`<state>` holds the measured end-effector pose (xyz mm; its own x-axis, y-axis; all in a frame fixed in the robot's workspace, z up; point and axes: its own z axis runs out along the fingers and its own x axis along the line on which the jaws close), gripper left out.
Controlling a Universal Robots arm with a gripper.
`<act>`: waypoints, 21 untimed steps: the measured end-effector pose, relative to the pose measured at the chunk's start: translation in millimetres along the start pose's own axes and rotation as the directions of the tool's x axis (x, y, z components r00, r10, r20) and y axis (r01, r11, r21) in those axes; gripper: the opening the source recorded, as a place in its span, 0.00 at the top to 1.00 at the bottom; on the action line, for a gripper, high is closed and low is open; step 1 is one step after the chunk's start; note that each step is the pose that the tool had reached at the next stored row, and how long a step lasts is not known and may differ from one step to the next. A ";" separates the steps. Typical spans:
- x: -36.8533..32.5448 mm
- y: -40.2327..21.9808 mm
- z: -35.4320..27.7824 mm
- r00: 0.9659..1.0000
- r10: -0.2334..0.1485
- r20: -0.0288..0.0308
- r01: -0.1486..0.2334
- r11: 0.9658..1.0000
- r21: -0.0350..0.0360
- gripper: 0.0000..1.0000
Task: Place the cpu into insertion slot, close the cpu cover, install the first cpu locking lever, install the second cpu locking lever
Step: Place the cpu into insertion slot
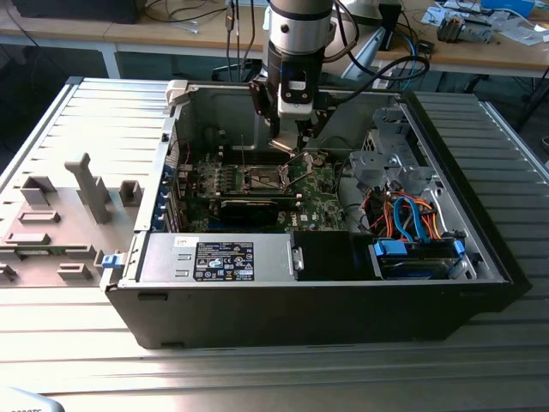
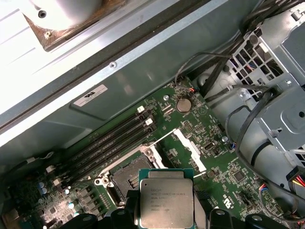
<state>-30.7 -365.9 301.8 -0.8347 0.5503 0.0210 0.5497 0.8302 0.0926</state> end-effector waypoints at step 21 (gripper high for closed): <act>0.0 0.0 0.2 1.000 0.010 0.001 -0.010 1.000 0.000 0.46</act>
<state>-30.7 -365.9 301.7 -0.8289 0.5590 0.0210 0.5583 0.8245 0.0926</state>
